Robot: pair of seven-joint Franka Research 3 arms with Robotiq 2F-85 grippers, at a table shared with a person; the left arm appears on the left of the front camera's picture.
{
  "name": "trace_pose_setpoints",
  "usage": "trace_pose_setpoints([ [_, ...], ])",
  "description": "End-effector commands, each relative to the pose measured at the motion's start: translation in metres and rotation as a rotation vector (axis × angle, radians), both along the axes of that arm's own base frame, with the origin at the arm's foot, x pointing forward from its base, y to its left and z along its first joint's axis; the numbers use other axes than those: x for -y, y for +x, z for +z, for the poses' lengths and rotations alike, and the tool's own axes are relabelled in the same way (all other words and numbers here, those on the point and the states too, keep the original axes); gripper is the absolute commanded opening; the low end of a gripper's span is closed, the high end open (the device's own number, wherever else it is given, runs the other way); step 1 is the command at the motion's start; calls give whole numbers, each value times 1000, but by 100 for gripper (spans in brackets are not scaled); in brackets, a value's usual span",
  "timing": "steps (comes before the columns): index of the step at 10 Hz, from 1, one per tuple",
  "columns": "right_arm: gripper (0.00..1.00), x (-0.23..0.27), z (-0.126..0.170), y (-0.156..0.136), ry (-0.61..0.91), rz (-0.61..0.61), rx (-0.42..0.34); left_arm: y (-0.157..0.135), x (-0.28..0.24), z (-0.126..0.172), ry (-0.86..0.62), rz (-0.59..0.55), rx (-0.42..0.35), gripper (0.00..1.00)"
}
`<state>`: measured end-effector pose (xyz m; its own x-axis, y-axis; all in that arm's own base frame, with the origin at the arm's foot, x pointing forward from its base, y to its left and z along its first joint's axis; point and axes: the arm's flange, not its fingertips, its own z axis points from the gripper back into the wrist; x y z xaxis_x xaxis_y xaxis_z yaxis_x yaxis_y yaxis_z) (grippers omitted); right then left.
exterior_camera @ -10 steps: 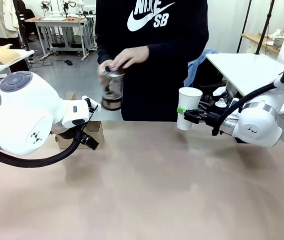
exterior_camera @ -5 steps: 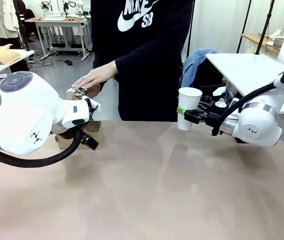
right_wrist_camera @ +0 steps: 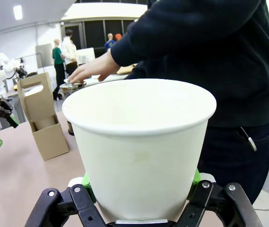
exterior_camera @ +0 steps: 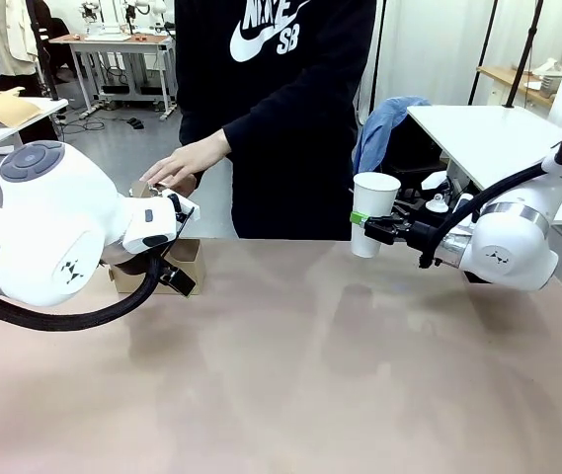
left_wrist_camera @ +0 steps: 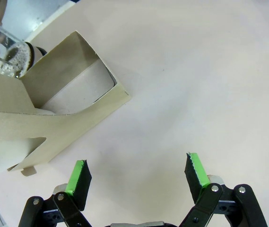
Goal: Pour a drink into a cup and package it in a carrier.
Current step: When a person places the Paper Cup Lid on the 600 ml Paper Cup , lift the 600 ml Paper Cup.
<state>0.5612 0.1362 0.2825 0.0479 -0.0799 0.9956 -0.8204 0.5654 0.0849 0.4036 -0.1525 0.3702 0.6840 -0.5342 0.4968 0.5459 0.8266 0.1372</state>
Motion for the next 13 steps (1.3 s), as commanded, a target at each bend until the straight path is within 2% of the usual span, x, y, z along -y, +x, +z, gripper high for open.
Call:
trace_pose_setpoints([
  [1, 81, -2, 5, -1, 0, 0, -1, 0, -1, 0, -2, 0, 0, 100],
  [13, 81, -2, 5, -1, 0, 0, -1, 0, -1, 0, -2, 0, 0, 100],
])
